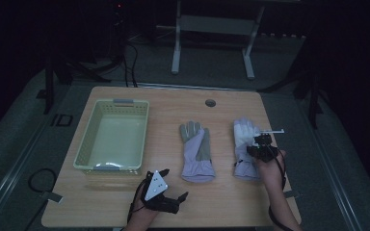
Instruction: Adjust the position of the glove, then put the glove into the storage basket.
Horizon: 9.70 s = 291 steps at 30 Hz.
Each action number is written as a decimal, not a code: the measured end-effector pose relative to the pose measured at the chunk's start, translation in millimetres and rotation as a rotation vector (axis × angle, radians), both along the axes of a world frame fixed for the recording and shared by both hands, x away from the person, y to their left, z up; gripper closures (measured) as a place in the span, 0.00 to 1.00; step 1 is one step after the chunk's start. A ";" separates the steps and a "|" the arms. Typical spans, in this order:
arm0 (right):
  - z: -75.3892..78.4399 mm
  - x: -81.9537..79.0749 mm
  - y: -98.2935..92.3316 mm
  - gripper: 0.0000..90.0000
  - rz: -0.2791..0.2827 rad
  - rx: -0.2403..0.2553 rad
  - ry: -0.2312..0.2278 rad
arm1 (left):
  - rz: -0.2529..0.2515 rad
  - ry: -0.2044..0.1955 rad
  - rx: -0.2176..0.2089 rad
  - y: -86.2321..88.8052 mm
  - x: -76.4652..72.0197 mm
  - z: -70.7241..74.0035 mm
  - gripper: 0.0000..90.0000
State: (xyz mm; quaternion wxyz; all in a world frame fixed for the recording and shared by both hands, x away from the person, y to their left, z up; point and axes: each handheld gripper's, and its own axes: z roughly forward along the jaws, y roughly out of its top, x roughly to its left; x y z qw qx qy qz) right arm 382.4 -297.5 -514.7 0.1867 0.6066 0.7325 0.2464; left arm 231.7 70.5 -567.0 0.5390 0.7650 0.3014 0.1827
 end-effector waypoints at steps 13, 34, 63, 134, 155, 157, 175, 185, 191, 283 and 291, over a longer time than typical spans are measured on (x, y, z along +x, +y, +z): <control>-4.7 0.6 -5.0 0.78 0.044 0.013 0.007 | 0.002 -0.001 0.000 -0.4 -0.3 0.0 0.00; 18.7 4.2 -29.8 0.56 0.370 -0.044 -0.040 | 0.001 0.005 -0.003 -0.2 0.3 -0.1 0.00; 2.7 4.5 -18.3 0.89 0.309 -0.011 0.028 | 0.004 0.007 -0.005 0.1 0.3 0.0 0.00; 33.5 3.2 161.8 0.89 0.469 -0.081 0.113 | -0.001 0.002 -0.004 -0.1 -0.2 -0.1 0.00; 27.3 0.5 158.3 0.69 0.461 -0.018 0.078 | 0.012 0.005 -0.004 0.5 0.2 -0.1 0.00; 29.8 -1.7 155.9 0.59 0.477 -0.010 0.062 | 0.013 0.007 -0.003 0.9 0.5 0.0 0.00; 45.4 -24.4 101.3 0.16 0.645 0.120 -0.168 | 0.021 0.004 0.016 1.8 5.4 7.8 0.00; 52.8 -33.7 64.9 0.12 0.581 0.143 -0.243 | 0.046 0.088 0.041 -6.0 15.0 36.8 0.01; 51.8 -33.0 64.2 0.14 0.586 0.155 -0.269 | 0.036 0.130 0.081 -20.4 29.7 47.4 0.01; 81.0 -19.6 163.9 0.91 0.520 0.082 -0.255 | -0.060 0.440 0.267 11.8 98.6 128.3 0.83; 93.7 -13.5 192.0 0.91 0.532 0.107 -0.272 | -0.042 0.439 0.305 38.0 103.0 145.9 0.83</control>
